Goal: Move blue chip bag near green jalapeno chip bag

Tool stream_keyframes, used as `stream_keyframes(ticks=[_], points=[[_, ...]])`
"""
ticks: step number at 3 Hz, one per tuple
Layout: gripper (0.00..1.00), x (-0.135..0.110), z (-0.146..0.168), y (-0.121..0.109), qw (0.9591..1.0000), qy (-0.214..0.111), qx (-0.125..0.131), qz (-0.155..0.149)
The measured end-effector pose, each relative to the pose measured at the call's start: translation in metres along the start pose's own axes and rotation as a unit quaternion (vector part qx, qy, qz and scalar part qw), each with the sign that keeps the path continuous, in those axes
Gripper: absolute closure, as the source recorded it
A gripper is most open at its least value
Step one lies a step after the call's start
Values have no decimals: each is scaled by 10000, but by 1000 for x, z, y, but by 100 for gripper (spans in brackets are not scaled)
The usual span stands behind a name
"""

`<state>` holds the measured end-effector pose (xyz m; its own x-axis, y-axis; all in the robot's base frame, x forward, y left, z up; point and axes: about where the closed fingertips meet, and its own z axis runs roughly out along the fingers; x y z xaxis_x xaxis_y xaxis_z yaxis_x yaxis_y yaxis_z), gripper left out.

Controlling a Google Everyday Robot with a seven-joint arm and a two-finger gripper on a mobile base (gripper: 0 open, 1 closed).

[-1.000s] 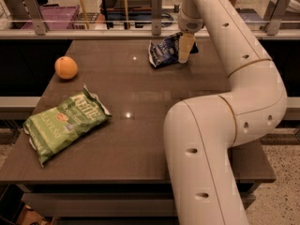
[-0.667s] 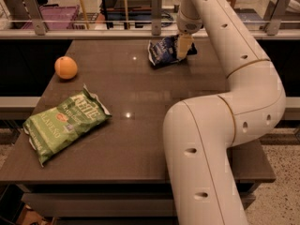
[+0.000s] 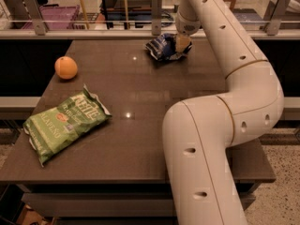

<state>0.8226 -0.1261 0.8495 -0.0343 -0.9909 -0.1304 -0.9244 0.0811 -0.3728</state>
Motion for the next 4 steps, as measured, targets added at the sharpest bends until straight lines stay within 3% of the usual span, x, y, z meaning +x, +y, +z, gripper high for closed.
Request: stream_keyframes(ticks=[1,2,4], points=[[100,-1,4,-1,10000,-11,15,-4],[100,-1,4,-1,10000,-11,15,-4],[100,-9,-31,8,9998,71,-98,-158]])
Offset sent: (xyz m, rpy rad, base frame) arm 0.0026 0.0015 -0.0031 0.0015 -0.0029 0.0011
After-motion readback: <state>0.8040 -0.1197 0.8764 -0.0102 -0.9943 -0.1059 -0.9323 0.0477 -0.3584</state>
